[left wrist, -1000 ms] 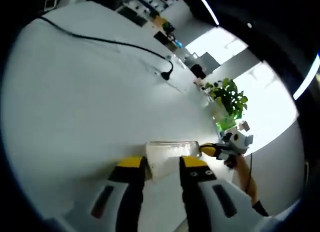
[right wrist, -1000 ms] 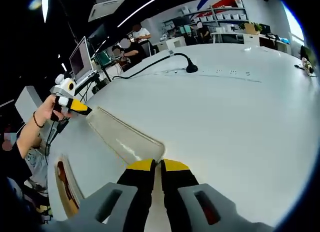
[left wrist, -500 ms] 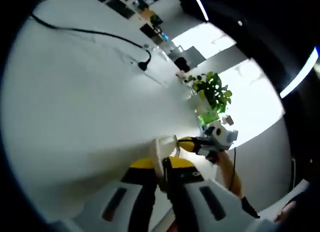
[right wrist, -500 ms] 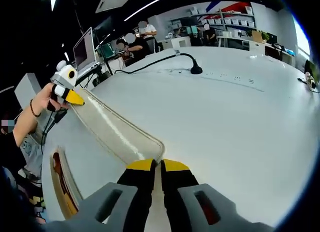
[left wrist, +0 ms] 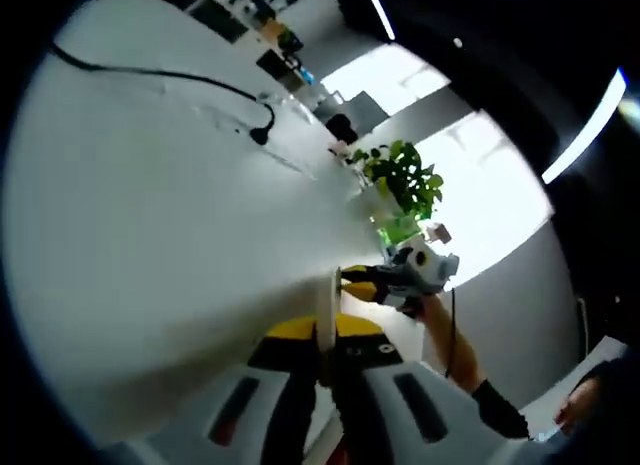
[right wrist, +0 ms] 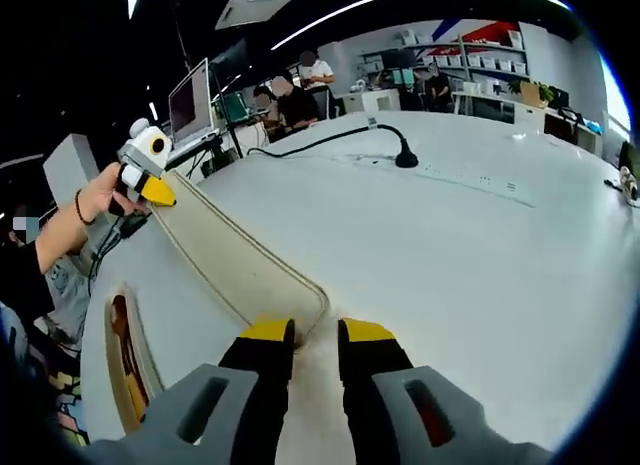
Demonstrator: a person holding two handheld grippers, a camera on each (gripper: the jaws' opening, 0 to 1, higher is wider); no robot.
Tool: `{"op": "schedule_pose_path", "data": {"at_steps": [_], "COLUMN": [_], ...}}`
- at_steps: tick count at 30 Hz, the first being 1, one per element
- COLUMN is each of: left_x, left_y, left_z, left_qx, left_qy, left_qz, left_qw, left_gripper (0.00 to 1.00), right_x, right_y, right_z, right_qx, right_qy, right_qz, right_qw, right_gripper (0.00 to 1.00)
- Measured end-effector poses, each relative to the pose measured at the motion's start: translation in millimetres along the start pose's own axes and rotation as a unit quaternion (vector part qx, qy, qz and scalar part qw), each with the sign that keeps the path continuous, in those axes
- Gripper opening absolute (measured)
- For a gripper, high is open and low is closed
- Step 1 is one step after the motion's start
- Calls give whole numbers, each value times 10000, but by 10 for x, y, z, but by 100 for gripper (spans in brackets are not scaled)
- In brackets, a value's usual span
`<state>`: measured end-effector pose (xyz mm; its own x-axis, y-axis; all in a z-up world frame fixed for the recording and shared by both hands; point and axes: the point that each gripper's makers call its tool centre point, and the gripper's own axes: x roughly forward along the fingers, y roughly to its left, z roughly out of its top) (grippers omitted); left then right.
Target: Arrange the utensils inside the cutlery case until each visible utensil rests in its matching compartment.
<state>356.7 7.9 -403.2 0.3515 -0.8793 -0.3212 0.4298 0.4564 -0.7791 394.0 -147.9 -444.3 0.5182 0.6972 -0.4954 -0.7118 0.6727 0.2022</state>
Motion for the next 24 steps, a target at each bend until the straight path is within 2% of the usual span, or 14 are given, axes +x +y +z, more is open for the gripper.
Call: {"op": "schedule_pose_path", "data": {"at_steps": [1, 2, 4, 8, 11, 12, 15, 16, 17, 18, 21, 22, 23, 24], "left_x": [-8, -18, -25, -67, -98, -116, -185, -208, -232, -265, -320, -343, -366, -390], "left_y": [-13, -12, -31, -85, -194, -253, -421, -478, -547, -647, -795, -866, -918, -984], "left_z": [0, 12, 26, 85, 116, 134, 139, 111, 78, 21, -8, -30, -50, -125], "left_qx": [100, 228, 529, 1176, 1921, 2281, 3679, 4207, 4745, 5368, 6139, 6308, 6705, 7140], "left_qy": [-44, -43, -94, -145, -215, -264, -253, -162, -107, -59, -118, -148, -143, -43], "left_qz": [-16, -44, -83, -124, -225, -279, -270, -258, -312, -409, -436, -542, -574, -666], "left_qw": [9999, 9997, 9985, 9929, 9809, 9729, 9291, 9067, 8796, 8427, 7881, 7739, 7395, 6969], "left_gripper": [2, 2, 2, 2, 2, 2, 2, 2, 2, 2, 2, 2, 2, 2], "right_x": [-25, -75, -193, -304, -320, -316, -317, -321, -335, -344, -398, -401, -426, -434], "right_y": [-1, 39, 134, 402, 529, 565, 613, 635, 655, 665, 802, 853, 927, 981], "right_z": [189, 288, 464, 632, 656, 635, 579, 570, 557, 550, 529, 528, 510, 508], "right_qx": [-244, -508, -1158, -1639, -1802, -1870, -1949, -1979, -2017, -2076, -2165, -2207, -2322, -2381], "right_qy": [-488, -650, -727, -759, -806, -747, -673, -666, -663, -642, -622, -602, -569, -541], "right_qz": [25, 112, 301, 776, 980, 1076, 1208, 1277, 1332, 1367, 1670, 1757, 1920, 2015], "right_qw": [9985, 9965, 9901, 9805, 9754, 9736, 9710, 9696, 9681, 9665, 9599, 9575, 9518, 9486], "right_gripper": [21, 24, 24, 32, 43, 44, 46, 47, 47, 47, 48, 49, 51, 53]}}
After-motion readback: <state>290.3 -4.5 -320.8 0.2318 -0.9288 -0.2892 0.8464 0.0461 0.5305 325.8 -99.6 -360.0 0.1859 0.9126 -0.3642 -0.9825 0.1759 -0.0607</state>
